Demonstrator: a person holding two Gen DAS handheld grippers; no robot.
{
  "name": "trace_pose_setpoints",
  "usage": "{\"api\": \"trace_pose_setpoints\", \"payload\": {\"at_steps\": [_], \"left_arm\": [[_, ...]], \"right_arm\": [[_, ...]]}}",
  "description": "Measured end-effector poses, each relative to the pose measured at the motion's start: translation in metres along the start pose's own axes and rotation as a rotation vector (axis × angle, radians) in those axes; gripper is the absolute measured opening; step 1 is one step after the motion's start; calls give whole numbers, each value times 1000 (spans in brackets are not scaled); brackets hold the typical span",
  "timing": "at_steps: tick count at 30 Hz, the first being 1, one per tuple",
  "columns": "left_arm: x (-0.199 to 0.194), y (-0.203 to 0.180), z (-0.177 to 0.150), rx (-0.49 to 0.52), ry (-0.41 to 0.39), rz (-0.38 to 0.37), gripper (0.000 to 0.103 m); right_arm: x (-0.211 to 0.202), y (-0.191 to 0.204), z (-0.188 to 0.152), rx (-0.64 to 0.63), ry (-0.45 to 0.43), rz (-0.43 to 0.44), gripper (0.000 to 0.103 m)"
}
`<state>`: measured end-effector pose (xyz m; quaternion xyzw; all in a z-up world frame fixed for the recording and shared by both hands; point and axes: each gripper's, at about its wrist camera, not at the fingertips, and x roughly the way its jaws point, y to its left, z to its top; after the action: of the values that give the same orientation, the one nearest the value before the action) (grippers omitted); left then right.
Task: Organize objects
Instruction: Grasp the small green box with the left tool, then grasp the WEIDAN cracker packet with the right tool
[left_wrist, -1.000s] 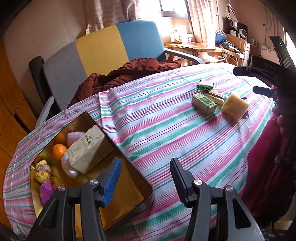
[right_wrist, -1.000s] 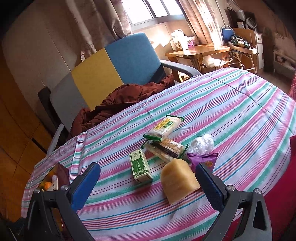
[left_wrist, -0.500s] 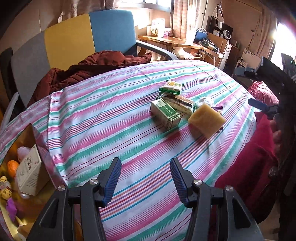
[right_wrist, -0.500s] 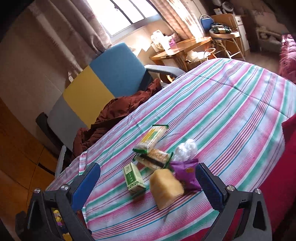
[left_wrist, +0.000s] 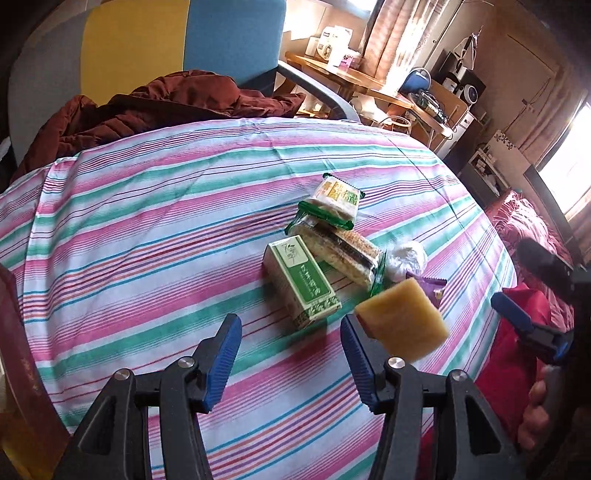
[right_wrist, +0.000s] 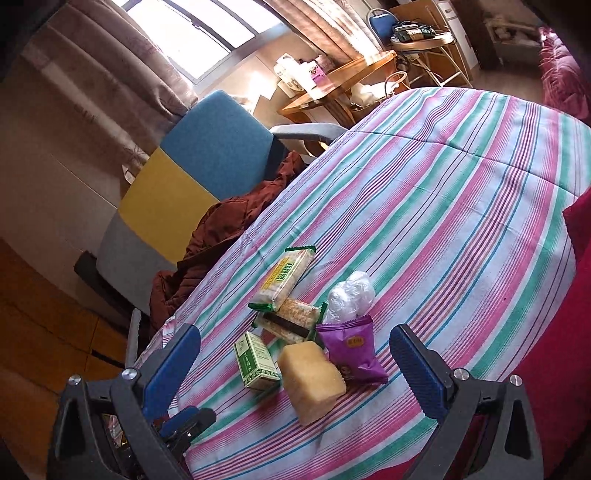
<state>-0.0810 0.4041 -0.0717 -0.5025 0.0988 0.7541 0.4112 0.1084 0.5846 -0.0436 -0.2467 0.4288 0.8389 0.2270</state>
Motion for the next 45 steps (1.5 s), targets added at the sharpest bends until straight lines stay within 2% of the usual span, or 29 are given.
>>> {"api": "trace_pose_setpoints", "payload": {"at_steps": [1, 7, 9, 10, 11, 12, 17, 21, 24, 27, 29, 33, 37, 42, 43, 44, 45], "left_arm": [[6, -1, 6, -4, 4, 0, 61], [53, -7, 30, 5, 56, 44, 61], [69, -5, 31, 4, 92, 57, 57], [74, -3, 29, 2, 106, 54, 46], [74, -1, 28, 8, 100, 68, 34], [72, 0, 25, 31, 85, 80, 31], [61, 9, 12, 66, 76, 75, 31], [42, 19, -10, 64, 54, 115, 31], [25, 29, -34, 88, 34, 150, 31], [11, 37, -53, 84, 20, 161, 31], [3, 45, -61, 73, 12, 155, 31], [-3, 50, -71, 62, -7, 139, 31], [-3, 54, -75, 57, -21, 114, 31], [-4, 59, -75, 30, -23, 80, 31], [-4, 59, -75, 31, -26, 78, 31], [-4, 59, -76, 32, -29, 75, 32], [-4, 60, -76, 32, -31, 72, 32]], "right_arm": [[1, 0, 0, 0, 7, 1, 103], [7, -2, 0, 3, 39, 13, 103], [8, -3, 0, 6, 46, 18, 103], [8, -3, 0, 7, 48, 21, 103], [9, -3, 0, 8, 49, 23, 103], [9, -4, 0, 9, 50, 26, 103], [12, -4, 0, 9, 67, 15, 103], [15, -3, 1, 3, 81, -10, 103], [20, 4, 2, -41, 114, -63, 103], [38, 20, 7, -129, 175, -106, 103], [50, 36, 15, -182, 184, -116, 103], [90, 65, 36, -228, 223, -139, 103], [149, 79, 52, -254, 282, -254, 103], [216, 73, 56, -260, 388, -416, 103], [225, 69, 55, -245, 410, -420, 102], [233, 66, 54, -235, 433, -407, 89], [238, 65, 52, -244, 451, -400, 67]]}}
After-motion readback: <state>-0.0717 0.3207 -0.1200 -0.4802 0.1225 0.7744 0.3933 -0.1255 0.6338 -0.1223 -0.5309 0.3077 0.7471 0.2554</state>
